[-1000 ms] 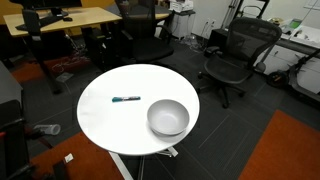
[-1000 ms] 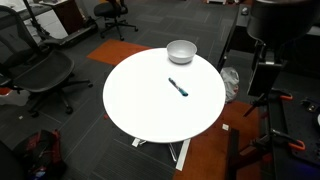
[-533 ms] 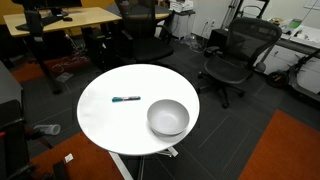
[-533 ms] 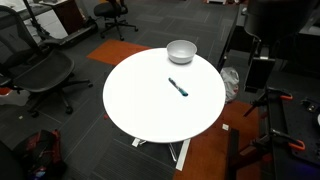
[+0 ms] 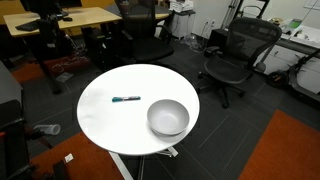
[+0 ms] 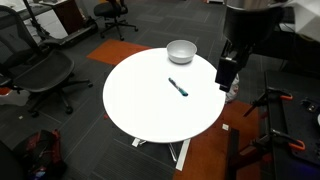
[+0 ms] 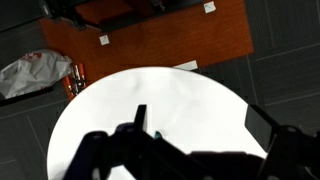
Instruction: Put the marker in the bowl
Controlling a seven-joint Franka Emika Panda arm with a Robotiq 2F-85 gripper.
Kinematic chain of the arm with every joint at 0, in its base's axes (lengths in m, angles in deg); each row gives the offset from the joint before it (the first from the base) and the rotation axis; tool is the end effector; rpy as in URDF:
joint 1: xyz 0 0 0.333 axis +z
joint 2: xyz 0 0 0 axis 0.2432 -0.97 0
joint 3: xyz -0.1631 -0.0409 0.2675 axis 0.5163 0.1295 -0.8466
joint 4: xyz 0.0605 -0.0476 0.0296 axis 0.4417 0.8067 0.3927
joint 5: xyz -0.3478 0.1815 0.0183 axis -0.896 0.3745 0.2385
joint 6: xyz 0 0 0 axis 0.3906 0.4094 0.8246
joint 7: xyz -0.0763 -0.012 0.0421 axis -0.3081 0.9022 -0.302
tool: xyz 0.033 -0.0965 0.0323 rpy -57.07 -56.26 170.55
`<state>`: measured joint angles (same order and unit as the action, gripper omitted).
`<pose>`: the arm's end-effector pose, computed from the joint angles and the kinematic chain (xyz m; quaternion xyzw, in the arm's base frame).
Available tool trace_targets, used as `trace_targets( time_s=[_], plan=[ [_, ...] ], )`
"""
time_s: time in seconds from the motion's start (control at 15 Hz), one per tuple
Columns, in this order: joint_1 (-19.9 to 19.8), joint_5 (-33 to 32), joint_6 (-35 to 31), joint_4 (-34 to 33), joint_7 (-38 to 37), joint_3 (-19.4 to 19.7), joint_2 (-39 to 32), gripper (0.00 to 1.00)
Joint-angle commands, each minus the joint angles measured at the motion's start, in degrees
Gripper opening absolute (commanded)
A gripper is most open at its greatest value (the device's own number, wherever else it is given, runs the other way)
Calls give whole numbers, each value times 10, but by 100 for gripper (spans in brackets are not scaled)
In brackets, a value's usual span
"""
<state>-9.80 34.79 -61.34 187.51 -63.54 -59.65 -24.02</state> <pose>0.4437 0.1310 0.3690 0.9857 -0.1482 -0.0672 0.0427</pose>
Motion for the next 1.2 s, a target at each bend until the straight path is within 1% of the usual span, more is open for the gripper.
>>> trace_targets(
  time_s=[0.0, 0.4, 0.73, 1.0, 1.13],
  plan=[
    [-1, -11, -40, -3, -59, 11, -32, 100],
    [1, -2, -108, 7, -101, 38, -74, 100],
    [2, -6, -195, 23, -138, 61, -108, 100],
    [3, -29, -273, 35, -169, 84, -136, 100],
    [5, -64, -304, 31, -194, 101, -152, 100]
  ],
)
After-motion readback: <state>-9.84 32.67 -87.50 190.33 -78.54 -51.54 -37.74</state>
